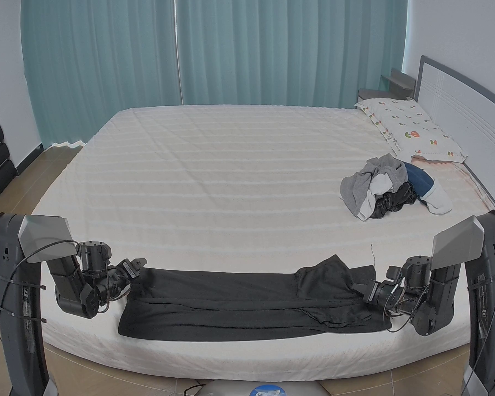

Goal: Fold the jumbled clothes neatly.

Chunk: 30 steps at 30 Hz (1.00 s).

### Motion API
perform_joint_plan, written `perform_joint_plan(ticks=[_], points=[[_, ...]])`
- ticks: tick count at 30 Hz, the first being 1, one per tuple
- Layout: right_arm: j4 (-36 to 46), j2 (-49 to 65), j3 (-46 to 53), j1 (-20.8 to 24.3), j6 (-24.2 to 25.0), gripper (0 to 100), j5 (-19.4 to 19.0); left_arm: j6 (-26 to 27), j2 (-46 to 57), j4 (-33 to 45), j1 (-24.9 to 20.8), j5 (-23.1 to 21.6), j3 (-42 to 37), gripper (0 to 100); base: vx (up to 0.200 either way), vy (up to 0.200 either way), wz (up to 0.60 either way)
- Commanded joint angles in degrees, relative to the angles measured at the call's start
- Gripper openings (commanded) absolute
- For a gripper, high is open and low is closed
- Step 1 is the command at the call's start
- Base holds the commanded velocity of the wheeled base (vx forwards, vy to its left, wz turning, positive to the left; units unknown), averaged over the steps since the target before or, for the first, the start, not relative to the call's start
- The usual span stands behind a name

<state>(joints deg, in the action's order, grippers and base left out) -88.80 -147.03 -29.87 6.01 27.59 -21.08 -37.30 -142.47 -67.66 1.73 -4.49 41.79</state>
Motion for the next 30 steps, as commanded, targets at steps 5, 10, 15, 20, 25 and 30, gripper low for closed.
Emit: perform_joint_plan(ticks=[5, 10, 15, 20, 25, 30], points=[[-0.59, 1.57, 3.24, -1.44, 0.01, 0, -0.63, -0.14, -0.09, 0.07, 0.03, 0.00, -0.04, 100, 0.000, 0.000, 0.00], [-0.59, 2.54, 4.20, -1.97, 0.01, 0, -2.04, -0.14, 0.00, -0.02, 0.03, -0.08, -0.04, 100, 0.000, 0.000, 0.00], [-0.59, 2.71, 4.38, -2.41, 0.01, 0, -2.13, -0.14, 0.00, -0.02, 0.11, -0.08, -0.13, 100, 0.000, 0.000, 0.00], [-0.59, 3.68, 4.55, -3.46, 0.01, 0, -2.65, -0.23, 0.09, 0.07, 0.11, -0.08, -0.13, 100, 0.000, 0.000, 0.00], [-0.59, 4.12, 5.70, -3.64, 0.01, 0, -3.88, -0.23, 0.09, 0.07, 0.11, -0.08, -0.13, 100, 0.000, 0.000, 0.00], [-0.24, 4.03, 5.61, -3.72, -0.08, 0, -3.88, -0.23, 0.09, 0.07, 0.11, -0.08, -0.13, 100, 0.000, 0.000, 0.00]])
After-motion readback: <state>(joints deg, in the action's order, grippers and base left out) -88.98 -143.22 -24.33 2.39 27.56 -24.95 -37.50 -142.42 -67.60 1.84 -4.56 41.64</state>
